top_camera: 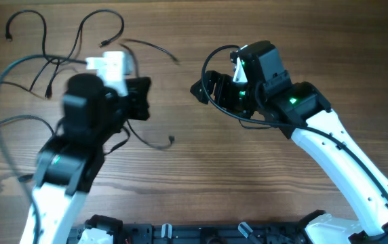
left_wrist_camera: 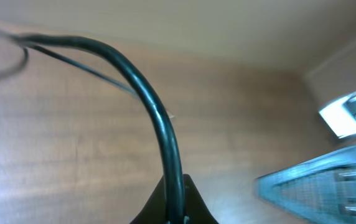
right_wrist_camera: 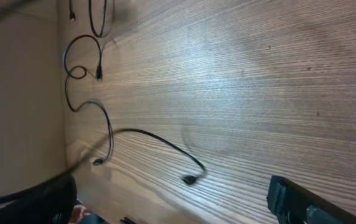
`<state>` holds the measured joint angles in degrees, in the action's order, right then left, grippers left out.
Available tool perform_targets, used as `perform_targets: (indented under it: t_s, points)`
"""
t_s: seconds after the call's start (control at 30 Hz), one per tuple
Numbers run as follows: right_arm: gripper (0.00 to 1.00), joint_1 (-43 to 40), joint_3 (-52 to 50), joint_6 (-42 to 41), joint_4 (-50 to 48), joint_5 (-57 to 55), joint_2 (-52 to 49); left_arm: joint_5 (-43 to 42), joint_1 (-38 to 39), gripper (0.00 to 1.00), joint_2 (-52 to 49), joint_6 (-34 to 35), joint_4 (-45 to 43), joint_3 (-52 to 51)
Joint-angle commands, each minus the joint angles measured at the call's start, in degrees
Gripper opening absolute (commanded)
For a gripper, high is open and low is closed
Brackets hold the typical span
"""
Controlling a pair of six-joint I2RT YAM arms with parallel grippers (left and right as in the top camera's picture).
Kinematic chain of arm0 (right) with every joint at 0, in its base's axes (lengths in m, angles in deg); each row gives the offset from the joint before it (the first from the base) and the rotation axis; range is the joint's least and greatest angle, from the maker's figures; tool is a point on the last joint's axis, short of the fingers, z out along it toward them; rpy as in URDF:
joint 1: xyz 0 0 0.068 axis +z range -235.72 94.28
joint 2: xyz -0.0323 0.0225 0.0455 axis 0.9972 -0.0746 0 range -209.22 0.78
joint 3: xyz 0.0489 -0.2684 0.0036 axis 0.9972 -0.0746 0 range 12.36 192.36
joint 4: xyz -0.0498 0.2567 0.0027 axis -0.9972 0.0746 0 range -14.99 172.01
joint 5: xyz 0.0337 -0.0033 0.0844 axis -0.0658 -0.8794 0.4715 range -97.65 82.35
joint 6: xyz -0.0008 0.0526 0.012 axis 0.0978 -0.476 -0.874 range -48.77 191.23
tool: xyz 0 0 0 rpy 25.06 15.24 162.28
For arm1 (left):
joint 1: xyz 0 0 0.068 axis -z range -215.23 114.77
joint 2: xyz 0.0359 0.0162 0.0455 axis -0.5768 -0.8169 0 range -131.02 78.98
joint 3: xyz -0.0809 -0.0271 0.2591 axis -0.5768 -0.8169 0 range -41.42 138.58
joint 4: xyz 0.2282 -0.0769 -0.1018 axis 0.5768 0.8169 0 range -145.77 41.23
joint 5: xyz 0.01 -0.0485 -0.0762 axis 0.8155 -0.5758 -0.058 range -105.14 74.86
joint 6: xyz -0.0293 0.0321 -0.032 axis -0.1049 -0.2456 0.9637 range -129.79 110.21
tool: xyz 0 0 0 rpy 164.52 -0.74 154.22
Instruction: Untangle cables
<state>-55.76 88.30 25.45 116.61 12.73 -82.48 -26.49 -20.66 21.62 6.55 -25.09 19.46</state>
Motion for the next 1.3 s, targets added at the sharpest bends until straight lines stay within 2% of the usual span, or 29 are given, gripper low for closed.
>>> perform_targets:
  t_s: [0.0, 0.13, 0.33, 0.47, 0.57, 0.63, 0.73, 0.83, 1.13, 1.27]
  points:
    - [1.00, 0.2, 0.5, 0.9, 0.2, -1.6, 0.2, 3.2, -3.5, 0.04, 5.4, 4.6, -0.5, 2.9]
    - [0.99, 0.2, 0.5, 1.6, 1.2, -1.6, 0.2, 12.3, -7.9, 0.04, 10.6, 10.0, 0.0, 3.4]
    - [1.00, 0.2, 0.5, 2.3, 2.2, -2.5, 0.2, 21.2, -15.2, 0.04, 11.9, 11.6, 5.0, 3.4]
    - [1.00, 0.2, 0.5, 2.4, 2.6, -2.4, 0.2, 21.3, -25.8, 0.04, 9.6, 16.2, 9.4, 5.9]
    - [0.99, 0.2, 0.5, 3.9, 3.0, -2.4, 0.2, 21.3, -34.6, 0.04, 7.1, 16.3, 11.3, 8.8]
    - [1.00, 0.2, 0.5, 3.8, 3.3, -2.5, 0.2, 21.3, -43.6, 0.04, 5.2, 20.4, 15.0, 9.8]
    - [1.00, 0.2, 0.5, 3.8, 3.2, -2.9, 0.2, 21.3, -51.7, 0.04, 3.3, 27.5, 21.2, 9.8]
    - [1.00, 0.2, 0.5, 3.8, 3.3, -4.2, 0.2, 21.3, -58.5, 0.04, 0.7, 29.2, 24.8, 9.8]
    - [1.00, 0.2, 0.5, 4.8, 3.2, -5.0, 0.2, 25.4, -65.9, 0.04, -9.0, 37.1, 29.9, 9.5]
    - [1.00, 0.2, 0.5, 4.9, 2.8, -5.0, 0.2, 24.2, -66.0, 0.04, -15.3, 37.1, 32.0, 9.5]
